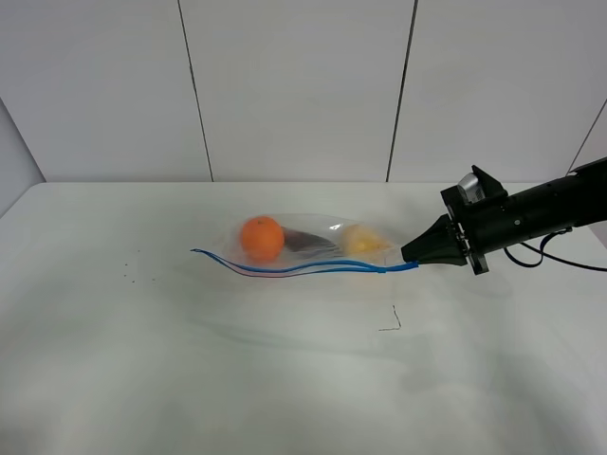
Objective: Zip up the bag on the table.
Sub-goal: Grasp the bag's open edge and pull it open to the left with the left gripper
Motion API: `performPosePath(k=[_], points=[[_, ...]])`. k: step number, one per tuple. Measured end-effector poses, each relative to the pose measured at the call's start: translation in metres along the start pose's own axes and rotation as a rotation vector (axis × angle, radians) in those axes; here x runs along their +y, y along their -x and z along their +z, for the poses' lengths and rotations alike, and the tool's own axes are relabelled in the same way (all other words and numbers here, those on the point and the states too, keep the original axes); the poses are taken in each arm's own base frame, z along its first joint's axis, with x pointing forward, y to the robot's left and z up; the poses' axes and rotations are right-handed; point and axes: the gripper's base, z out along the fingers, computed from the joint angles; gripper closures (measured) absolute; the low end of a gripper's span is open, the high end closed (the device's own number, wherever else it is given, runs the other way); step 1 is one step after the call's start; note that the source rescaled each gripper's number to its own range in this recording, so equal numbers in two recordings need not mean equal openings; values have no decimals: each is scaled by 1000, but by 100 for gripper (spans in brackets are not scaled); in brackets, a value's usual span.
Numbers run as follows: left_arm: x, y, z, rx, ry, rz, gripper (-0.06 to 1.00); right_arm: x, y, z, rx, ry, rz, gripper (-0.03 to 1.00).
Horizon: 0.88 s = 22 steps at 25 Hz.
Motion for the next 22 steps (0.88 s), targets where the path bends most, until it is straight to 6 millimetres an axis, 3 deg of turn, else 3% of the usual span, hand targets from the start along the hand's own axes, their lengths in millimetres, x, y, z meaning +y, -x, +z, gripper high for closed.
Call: performPosePath(k=[6,10,12,15,22], points=[[8,61,35,52,8,234,-6,2,-1,4,12,1,-7,97],[12,108,60,48,6,255,-6,5,-2,8,27,3,-15,97],[11,123,73,58,-14,254,-6,6,-2,10,31,4,-18,97],[0,132,90,57,-79,303,-6,6,-2,10,31,4,-18,97],[-46,129,122,115,-139,595,-6,6,-2,10,31,4,-17,97]])
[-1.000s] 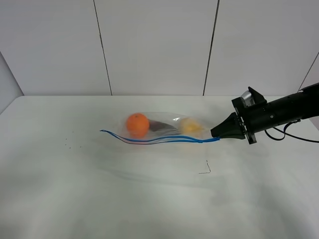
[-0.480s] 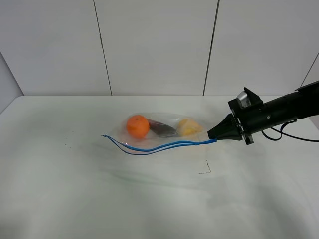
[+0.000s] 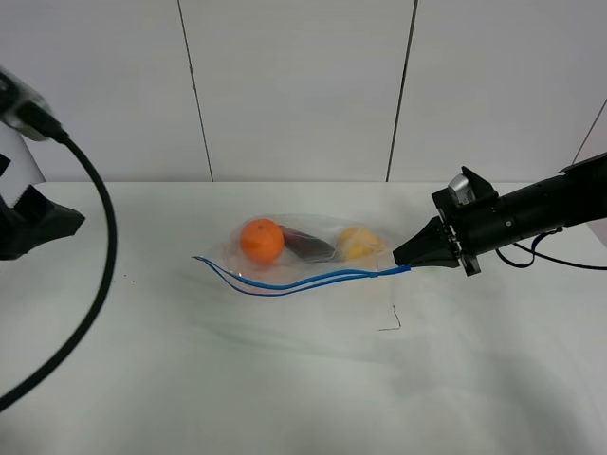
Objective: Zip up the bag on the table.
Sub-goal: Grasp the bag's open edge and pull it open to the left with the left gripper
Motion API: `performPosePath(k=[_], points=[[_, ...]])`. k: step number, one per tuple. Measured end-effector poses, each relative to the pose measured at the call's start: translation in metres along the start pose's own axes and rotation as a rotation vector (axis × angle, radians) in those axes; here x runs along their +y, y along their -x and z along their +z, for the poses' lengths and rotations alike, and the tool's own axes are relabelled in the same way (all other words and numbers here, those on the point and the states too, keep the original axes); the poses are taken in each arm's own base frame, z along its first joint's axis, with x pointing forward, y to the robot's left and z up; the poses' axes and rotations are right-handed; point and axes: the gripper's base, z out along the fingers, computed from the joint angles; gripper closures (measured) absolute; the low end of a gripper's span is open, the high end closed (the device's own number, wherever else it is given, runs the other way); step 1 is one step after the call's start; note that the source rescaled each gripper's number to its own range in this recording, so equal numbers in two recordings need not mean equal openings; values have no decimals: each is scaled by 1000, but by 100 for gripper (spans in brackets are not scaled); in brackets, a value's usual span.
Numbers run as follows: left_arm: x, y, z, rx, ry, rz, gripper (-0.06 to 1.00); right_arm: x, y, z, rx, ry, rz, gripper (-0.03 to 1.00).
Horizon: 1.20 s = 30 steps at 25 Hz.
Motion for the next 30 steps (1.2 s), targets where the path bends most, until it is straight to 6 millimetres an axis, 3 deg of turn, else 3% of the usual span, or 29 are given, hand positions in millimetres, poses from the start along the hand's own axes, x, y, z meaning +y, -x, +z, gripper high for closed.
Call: performPosePath(k=[6,10,16,23,30], points=[[-54,22,25,-45,31,193,-6,0,0,0,-1,1,6,97],[-101,19,51,-34,74,343,-6,0,0,0,-1,1,11,97],[-149,18,85,-76,146,416,-6,0,0,0,-1,1,15,97],[-196,8,121,-101,146,518,-6,0,0,0,-4,4,33,97],[-227,1,129,-146,103,538,-6,1,1,0,-12,10,37,97]])
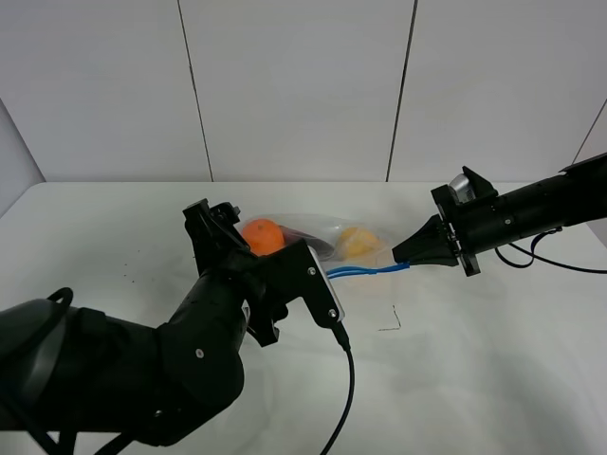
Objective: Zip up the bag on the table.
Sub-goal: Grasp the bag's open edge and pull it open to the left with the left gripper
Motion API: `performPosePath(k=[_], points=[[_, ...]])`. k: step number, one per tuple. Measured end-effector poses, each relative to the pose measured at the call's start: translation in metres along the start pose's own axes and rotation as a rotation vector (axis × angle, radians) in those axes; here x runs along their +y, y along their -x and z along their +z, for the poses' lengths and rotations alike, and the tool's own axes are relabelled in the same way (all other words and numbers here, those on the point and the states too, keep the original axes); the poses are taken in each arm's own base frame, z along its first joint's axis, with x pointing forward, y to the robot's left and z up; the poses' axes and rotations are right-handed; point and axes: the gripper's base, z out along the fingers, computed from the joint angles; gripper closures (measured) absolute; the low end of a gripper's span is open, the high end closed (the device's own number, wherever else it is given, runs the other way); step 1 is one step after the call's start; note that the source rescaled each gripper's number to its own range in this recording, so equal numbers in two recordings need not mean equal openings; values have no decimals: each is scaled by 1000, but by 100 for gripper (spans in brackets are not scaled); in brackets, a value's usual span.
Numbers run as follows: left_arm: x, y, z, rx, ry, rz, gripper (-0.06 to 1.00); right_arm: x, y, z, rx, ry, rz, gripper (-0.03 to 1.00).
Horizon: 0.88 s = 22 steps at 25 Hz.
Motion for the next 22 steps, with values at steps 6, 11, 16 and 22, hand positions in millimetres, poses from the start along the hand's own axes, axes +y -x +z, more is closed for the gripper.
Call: performPosePath(k=[6,11,16,22], points=[[-1,19,-5,-65,-27,-43,-6,1,1,0,-7,6,4,97],[0,34,-6,-113,-78,-75,-6,1,1,0,-13,11,7,97],[-4,42,-1,-123,-85,-64,-6,1,1,0,-14,12,7,97],[-31,44,24,-74,-83,123,-6,1,1,0,-15,12,7,97]])
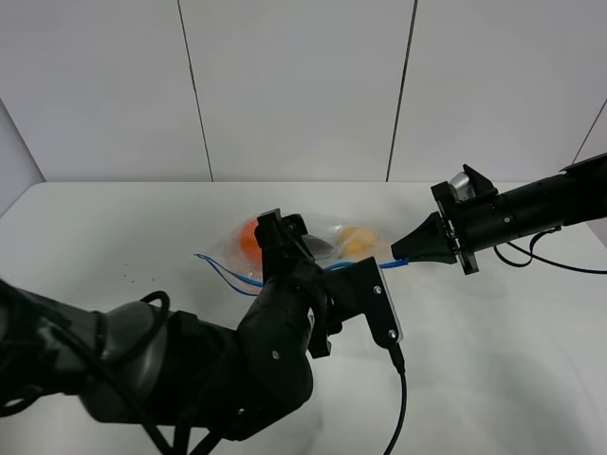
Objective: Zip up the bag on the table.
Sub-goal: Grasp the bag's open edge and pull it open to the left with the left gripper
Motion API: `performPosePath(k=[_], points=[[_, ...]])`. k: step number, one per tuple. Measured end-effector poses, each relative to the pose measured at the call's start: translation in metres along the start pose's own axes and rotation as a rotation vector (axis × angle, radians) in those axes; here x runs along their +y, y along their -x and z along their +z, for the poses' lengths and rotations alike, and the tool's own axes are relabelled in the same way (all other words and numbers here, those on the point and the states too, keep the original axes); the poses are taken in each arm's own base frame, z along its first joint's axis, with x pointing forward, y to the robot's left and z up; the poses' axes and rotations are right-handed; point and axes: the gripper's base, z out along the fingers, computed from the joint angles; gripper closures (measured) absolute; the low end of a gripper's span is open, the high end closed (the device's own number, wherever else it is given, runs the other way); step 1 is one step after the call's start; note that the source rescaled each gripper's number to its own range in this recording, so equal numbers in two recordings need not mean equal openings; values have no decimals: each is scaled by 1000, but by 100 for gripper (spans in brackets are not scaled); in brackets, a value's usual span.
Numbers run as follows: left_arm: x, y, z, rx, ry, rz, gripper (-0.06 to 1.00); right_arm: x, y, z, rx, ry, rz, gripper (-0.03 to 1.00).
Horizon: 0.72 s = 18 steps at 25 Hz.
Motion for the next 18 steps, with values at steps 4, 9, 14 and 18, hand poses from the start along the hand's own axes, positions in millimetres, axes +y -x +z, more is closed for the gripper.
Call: performPosePath(k=[4,9,14,18], points=[[1,18,2,-30,28,19,-6,0,0,0,0,0,0,97],[-2,48,-7,-108,49,16,-6,0,0,0,0,0,0,97],[-26,49,10,-77,27,90,-6,0,0,0,0,0,0,97],[-30,54,17,-75,32,104,-5,0,0,0,0,0,0,97]])
